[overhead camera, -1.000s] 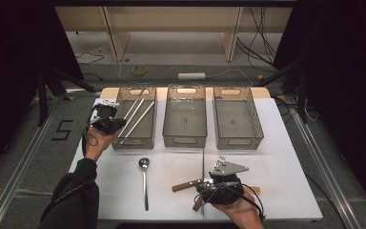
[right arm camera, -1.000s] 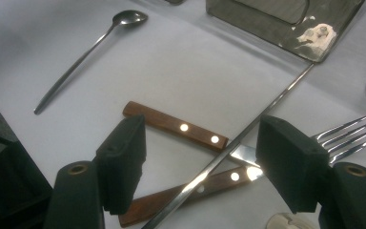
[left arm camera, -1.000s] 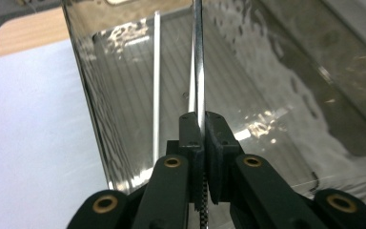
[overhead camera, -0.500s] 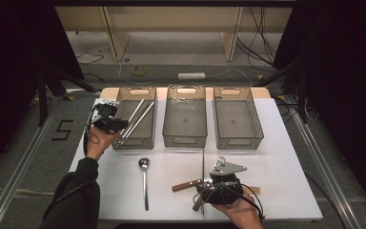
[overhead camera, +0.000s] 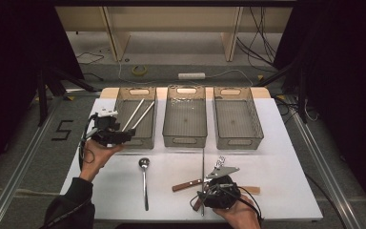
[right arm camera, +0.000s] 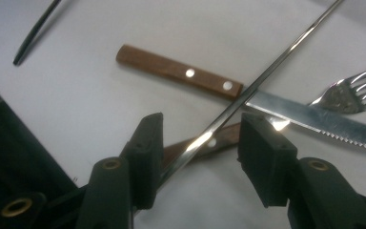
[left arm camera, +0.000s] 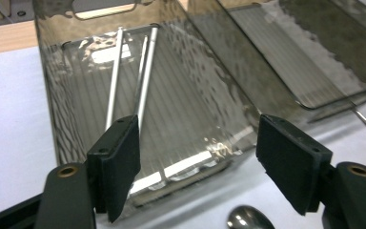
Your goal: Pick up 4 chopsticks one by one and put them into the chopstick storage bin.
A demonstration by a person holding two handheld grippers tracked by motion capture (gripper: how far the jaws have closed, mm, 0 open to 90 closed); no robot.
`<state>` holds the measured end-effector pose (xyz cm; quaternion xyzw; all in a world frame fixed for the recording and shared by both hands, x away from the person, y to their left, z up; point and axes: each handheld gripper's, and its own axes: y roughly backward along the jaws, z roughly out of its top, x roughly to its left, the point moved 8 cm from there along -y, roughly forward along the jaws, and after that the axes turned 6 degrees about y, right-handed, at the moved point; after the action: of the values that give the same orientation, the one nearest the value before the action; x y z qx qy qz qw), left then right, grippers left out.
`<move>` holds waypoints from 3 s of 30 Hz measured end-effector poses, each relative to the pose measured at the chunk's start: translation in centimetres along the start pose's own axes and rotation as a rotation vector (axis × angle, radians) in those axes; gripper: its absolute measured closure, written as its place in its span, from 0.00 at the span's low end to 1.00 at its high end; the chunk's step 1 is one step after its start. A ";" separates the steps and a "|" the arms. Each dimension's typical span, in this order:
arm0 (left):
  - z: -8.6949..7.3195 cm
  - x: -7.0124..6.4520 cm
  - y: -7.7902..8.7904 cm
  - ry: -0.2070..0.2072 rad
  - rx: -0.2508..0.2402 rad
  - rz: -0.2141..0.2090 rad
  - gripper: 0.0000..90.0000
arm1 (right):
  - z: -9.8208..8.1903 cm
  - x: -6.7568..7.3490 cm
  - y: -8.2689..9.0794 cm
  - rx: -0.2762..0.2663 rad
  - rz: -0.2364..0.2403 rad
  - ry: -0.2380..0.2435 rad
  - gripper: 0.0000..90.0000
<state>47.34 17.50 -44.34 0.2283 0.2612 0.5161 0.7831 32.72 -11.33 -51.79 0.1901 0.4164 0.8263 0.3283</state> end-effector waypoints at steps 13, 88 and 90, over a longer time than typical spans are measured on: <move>-3.7 -3.4 1.4 -0.059 -0.022 -0.057 0.28 | -1.3 1.2 -0.1 0.054 0.040 0.013 0.64; -6.2 -6.4 1.9 -0.148 0.001 -0.148 0.27 | -3.2 -3.5 2.3 0.120 -0.014 -0.032 0.95; -6.2 -6.8 1.9 -0.159 0.003 -0.164 0.27 | -2.9 -3.5 2.5 0.111 -0.015 -0.022 0.95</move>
<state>39.82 12.43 -46.70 0.2475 0.2168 0.4302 0.8407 32.58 -16.47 -51.61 0.2140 0.4594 0.7973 0.3278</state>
